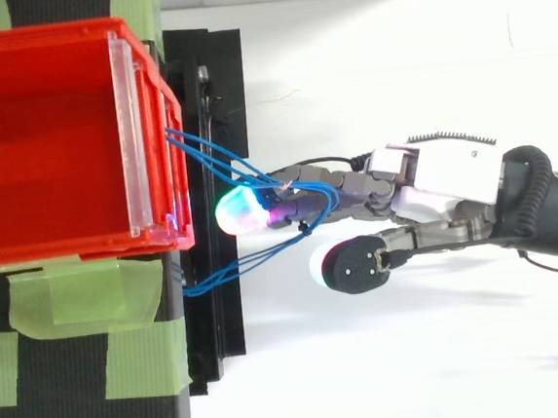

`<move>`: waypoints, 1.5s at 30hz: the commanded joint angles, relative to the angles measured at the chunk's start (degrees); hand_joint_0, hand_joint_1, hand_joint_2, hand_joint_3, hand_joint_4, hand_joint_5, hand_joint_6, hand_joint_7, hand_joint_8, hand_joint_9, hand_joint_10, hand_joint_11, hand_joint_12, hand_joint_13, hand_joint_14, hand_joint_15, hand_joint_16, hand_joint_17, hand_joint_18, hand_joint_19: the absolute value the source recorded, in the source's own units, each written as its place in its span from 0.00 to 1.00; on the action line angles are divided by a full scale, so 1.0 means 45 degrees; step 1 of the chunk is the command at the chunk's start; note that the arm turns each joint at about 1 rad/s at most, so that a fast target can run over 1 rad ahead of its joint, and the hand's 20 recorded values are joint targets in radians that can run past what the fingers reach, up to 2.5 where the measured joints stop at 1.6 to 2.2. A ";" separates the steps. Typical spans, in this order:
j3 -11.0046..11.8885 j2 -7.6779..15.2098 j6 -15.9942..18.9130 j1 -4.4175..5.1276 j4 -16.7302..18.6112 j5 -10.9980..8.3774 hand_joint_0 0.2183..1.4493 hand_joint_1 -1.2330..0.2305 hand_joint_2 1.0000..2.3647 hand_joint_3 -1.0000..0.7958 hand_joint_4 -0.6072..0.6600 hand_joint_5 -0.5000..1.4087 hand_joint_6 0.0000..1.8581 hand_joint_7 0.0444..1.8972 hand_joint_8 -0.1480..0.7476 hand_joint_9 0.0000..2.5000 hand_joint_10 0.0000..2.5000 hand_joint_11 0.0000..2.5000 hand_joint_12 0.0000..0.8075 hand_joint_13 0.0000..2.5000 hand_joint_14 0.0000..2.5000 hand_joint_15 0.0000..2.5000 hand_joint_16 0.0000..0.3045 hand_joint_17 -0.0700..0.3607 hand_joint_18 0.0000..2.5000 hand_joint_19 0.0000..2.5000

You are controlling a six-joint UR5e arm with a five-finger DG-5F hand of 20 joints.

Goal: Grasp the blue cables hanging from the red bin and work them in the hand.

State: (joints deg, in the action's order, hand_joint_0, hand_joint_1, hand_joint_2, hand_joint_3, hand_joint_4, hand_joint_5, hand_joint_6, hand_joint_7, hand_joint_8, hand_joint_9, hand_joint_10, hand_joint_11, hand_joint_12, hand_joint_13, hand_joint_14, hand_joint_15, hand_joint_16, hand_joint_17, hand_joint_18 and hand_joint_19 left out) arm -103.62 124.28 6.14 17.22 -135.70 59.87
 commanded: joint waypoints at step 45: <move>0.0234 -0.0020 -0.0388 0.0197 0.0488 -0.0063 0.52 0.47 0.00 0.02 0.72 0.21 0.00 0.41 0.58 0.23 0.89 0.61 0.53 0.40 0.74 0.58 0.17 0.43 0.56 0.62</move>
State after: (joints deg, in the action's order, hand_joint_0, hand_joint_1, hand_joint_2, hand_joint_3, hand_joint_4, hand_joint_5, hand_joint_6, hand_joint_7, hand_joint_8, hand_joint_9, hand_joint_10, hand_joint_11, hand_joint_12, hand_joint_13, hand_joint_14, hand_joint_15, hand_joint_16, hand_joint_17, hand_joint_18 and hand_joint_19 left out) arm -102.56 124.21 4.41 18.11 -133.50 59.59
